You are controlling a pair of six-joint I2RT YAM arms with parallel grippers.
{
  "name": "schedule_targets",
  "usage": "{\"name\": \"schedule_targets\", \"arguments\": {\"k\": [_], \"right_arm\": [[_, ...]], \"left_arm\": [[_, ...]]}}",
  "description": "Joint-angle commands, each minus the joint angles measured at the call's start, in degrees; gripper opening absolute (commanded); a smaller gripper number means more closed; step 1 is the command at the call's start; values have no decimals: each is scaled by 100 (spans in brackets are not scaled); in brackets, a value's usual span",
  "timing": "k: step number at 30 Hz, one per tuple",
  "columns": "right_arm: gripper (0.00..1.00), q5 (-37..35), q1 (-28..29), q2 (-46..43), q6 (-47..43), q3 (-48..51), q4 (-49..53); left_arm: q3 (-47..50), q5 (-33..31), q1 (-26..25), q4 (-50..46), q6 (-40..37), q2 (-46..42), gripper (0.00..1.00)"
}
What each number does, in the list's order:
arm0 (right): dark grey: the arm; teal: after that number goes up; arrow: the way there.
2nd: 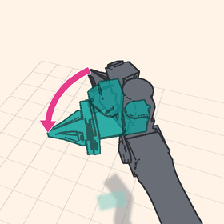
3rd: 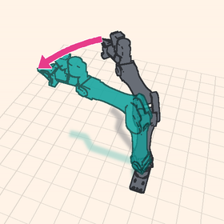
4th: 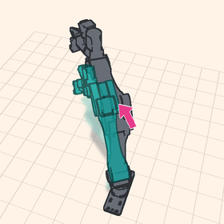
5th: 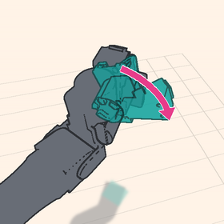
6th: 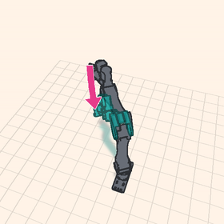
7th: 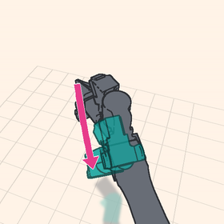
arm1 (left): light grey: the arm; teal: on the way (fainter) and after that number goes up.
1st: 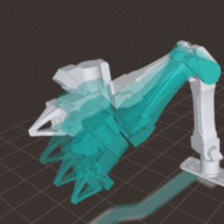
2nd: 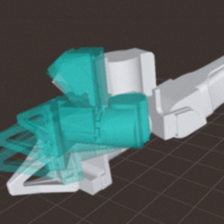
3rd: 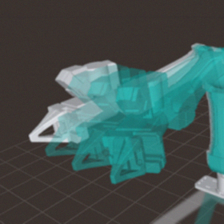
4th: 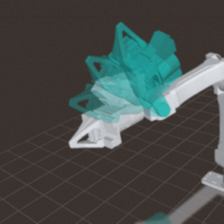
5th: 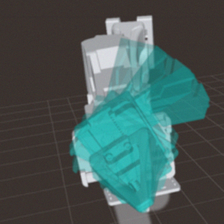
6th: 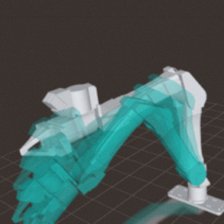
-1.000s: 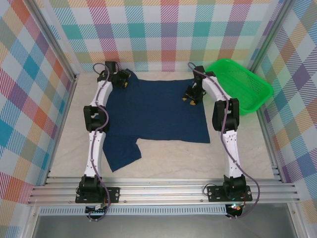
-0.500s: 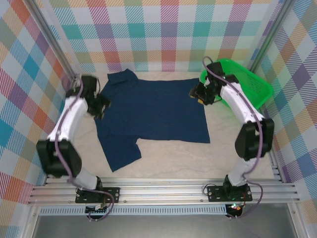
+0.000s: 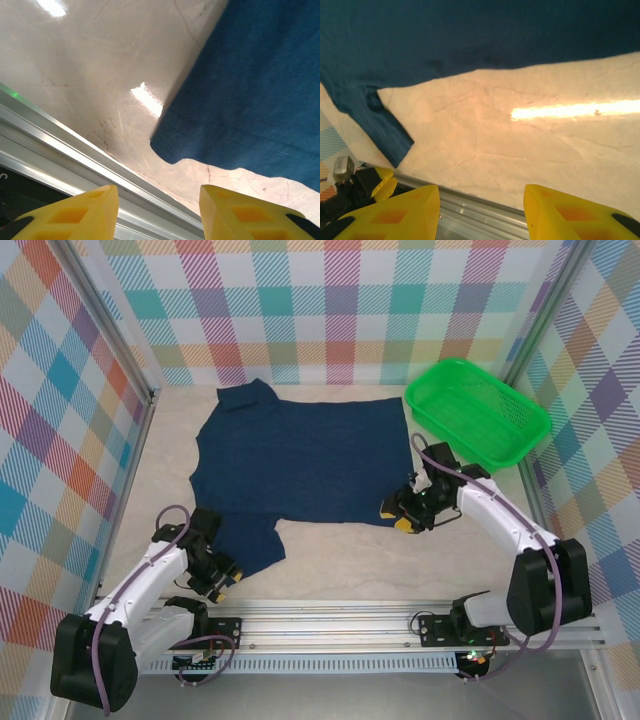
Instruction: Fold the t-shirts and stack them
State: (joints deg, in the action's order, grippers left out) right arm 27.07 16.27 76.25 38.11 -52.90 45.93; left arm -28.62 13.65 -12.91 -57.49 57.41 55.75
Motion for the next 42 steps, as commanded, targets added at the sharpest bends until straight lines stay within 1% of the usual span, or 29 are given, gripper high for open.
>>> {"name": "schedule_targets", "arguments": {"k": [1,6,8,11,15,17,20,22,23,25,27,28,30,32,34,39,42], "right_arm": [[48,393,27,-249,-63,133,-96],[48,860,51,-302,109,266,-365],[48,985,73,-321,186,298,-437],[48,1017,91,-355,198,274,-403],[49,993,82,-325,171,213,-338],[49,952,87,-286,162,189,-302],[49,770,87,-268,133,136,-209],[50,524,82,-272,135,106,-111],[50,369,87,-285,136,97,-65],[51,48,77,-314,136,88,-33],[52,-399,57,-266,120,12,140],[53,-692,5,-224,120,-23,245],[53,-1071,-179,-182,165,-53,359],[53,-1283,-414,-139,233,-27,301],[52,-1298,-632,-44,293,6,135],[51,-1540,-846,419,462,36,148],[50,-1535,-977,570,566,241,-54]], "left_arm": [[23,-219,-107,89,-3,-50,46],[-25,-589,-107,373,-215,104,44],[-17,-674,-105,534,-242,140,42],[13,-652,-101,641,-203,352,38],[189,-461,-114,1010,-84,521,32],[187,-490,-116,950,-119,651,31],[246,-543,-123,882,-143,742,30],[335,-508,-125,991,-118,808,26],[363,-481,-140,1068,-101,848,23],[369,-491,-181,1184,-81,906,11],[252,-628,-203,1081,-51,798,2],[182,-706,-203,976,-4,662,0],[43,-866,-203,766,85,382,0],[-65,-919,-203,604,130,182,0],[-193,-917,-210,423,157,70,0],[-622,-1129,-212,-188,69,-105,0],[-705,-1081,-213,-260,51,-200,0]]}}
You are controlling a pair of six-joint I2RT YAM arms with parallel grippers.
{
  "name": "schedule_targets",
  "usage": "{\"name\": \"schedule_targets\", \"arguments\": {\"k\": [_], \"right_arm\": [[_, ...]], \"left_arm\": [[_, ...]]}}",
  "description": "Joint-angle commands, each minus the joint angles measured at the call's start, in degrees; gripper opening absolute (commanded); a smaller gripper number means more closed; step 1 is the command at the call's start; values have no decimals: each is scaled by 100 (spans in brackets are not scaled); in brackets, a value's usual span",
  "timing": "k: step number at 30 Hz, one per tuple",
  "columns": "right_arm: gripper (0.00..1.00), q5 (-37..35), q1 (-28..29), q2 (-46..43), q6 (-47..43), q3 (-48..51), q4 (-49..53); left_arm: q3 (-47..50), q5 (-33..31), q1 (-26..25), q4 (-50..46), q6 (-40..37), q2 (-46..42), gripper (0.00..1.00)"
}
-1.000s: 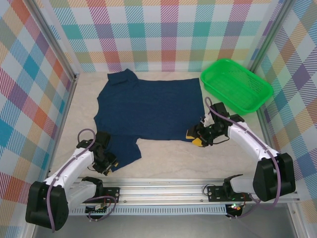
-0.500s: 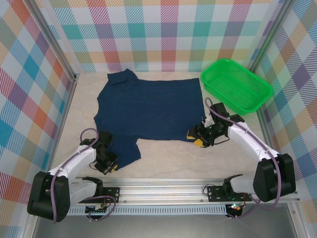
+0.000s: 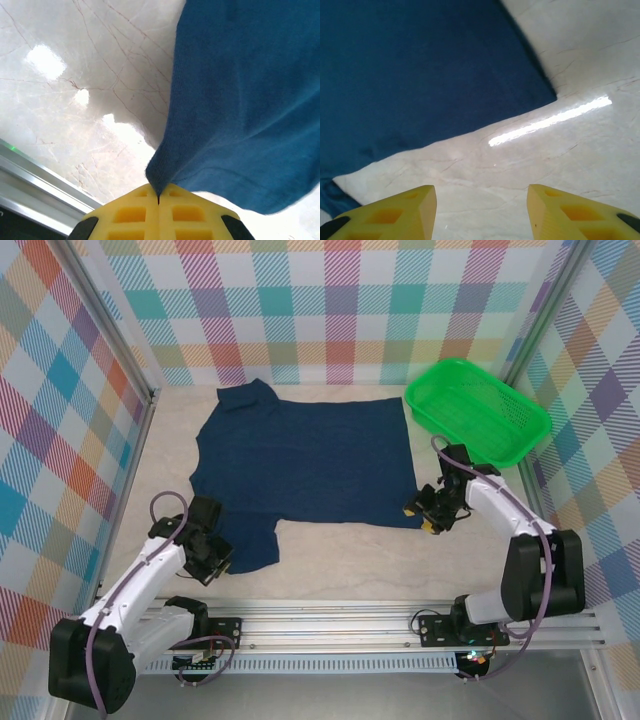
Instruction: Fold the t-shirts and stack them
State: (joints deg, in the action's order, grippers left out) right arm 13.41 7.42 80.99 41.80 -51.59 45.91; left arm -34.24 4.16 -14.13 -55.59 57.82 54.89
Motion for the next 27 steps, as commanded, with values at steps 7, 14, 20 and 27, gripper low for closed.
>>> {"name": "schedule_targets", "arguments": {"k": [7,14,20,27], "right_arm": [[43,-622,-110,676,42,-36,-316],[42,-793,-109,1068,-62,-38,-538],[33,-806,-109,1448,-161,-348,-635],[25,-778,-100,1626,-96,-277,-562]], "left_arm": [[-109,-161,-103,-505,19,-246,0],[-153,-166,-103,-435,26,-237,0],[-238,-215,-107,-462,13,-259,0],[-291,-177,-107,-441,49,-268,0]]}}
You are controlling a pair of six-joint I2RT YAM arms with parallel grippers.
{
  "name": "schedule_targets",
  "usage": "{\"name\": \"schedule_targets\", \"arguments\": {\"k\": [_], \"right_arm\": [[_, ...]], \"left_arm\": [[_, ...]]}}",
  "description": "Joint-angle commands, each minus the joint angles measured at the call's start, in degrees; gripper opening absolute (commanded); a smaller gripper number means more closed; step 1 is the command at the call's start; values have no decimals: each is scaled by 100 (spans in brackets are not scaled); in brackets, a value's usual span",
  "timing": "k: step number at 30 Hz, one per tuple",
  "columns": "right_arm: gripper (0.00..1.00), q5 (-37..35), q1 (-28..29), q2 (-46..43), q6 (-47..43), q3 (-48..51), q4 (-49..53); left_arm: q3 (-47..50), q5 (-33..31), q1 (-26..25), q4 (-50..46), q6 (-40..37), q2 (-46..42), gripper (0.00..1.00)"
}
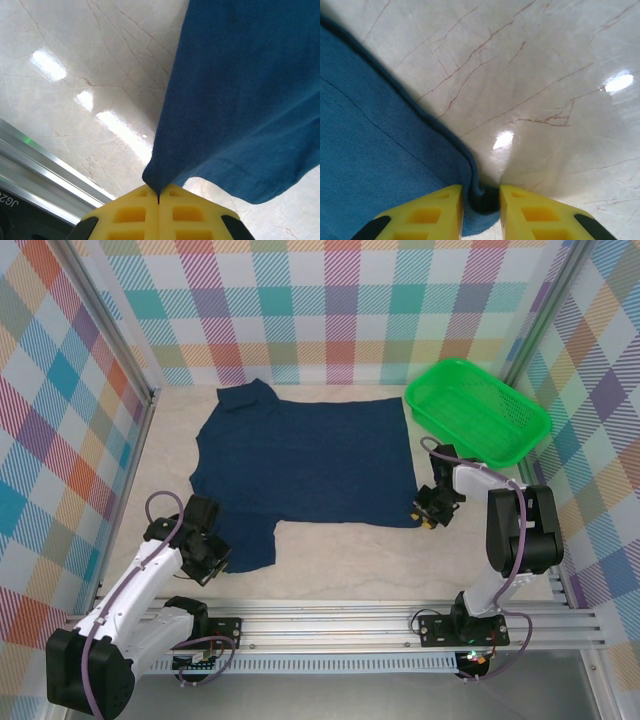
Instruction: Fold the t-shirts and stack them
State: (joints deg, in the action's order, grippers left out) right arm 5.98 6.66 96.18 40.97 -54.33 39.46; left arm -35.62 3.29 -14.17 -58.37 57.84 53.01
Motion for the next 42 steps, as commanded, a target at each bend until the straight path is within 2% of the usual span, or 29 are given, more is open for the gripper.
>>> {"name": "schedule_targets", "arguments": {"k": [1,4,9,11,13,18,20,23,26,31,34,42], "right_arm": [[21,-40,-24,111,-2,1,108],[8,-215,-25,-26,21,18,190],[0,-492,2,-453,-139,-34,578],[0,-576,13,-608,-196,-22,833],[0,-590,20,-749,-225,67,1040],[0,-484,93,-1214,-149,395,1432],[0,-463,133,-1454,-83,504,1528],[0,-373,152,-1686,-8,524,1559],[0,-297,150,-1694,17,344,1592],[0,-111,139,-1163,-27,-157,1577],[0,-94,108,-835,-18,-485,1551],[0,-251,29,-84,16,-1502,1590]], "left_arm": [[-160,-99,-103,-181,43,-86,0],[-191,-100,-103,-230,68,-159,0],[-227,-42,-218,-555,332,-365,0],[-177,-15,-562,-710,713,-455,0],[-135,-79,-1122,-922,1208,-555,0],[-227,-739,-2517,-1430,2389,-876,0],[-333,-980,-2702,-1427,2560,-928,0],[-704,-1331,-2703,-1020,2254,-626,0],[-1385,-1507,-2442,-551,1494,266,0],[-2494,-982,-1190,488,158,1579,0],[-3486,-833,-684,494,-625,2530,0],[-5213,-609,72,604,-1499,3958,0]]}}
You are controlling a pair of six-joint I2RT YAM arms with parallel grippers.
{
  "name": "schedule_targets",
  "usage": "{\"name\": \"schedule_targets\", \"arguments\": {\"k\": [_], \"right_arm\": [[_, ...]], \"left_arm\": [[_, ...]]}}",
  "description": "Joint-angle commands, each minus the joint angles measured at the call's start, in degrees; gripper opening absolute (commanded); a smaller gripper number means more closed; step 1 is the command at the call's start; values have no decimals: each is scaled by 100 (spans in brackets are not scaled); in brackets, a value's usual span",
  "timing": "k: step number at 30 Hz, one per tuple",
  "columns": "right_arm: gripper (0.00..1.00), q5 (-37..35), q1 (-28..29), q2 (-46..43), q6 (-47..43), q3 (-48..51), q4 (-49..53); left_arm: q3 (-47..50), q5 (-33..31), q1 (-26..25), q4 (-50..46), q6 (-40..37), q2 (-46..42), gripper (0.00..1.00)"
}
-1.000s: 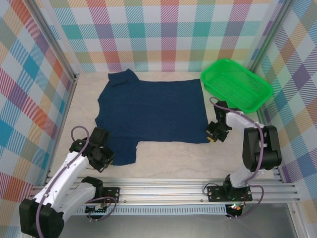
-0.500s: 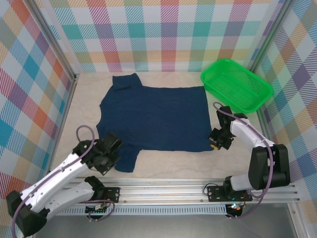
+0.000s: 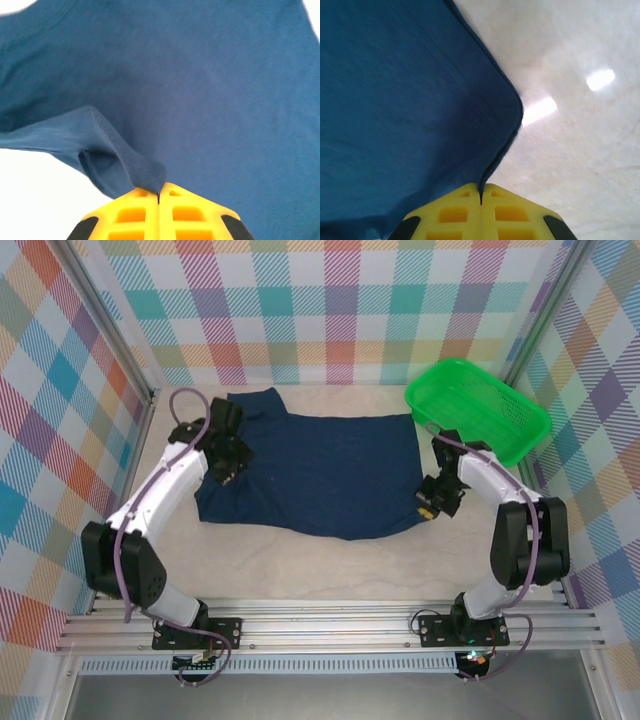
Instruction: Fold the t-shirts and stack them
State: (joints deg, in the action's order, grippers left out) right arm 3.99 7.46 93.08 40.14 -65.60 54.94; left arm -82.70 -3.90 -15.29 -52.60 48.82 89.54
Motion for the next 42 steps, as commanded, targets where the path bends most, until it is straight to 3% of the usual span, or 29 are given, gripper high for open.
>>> {"name": "schedule_targets", "arguments": {"k": [1,11,26,42], "right_arm": [[0,-69,-52,335,100,-500,72],[0,-265,-143,1138,134,-1372,115],[0,-551,-184,1774,230,-2161,228],[0,-515,-202,2215,249,-2762,220]], "left_arm": [[-649,131,243,47,-640,438,0],[-1511,-62,623,-74,-900,1145,0],[-1600,-444,1023,-264,-919,1128,0],[-1758,-351,1185,-135,-1014,1391,0]]}}
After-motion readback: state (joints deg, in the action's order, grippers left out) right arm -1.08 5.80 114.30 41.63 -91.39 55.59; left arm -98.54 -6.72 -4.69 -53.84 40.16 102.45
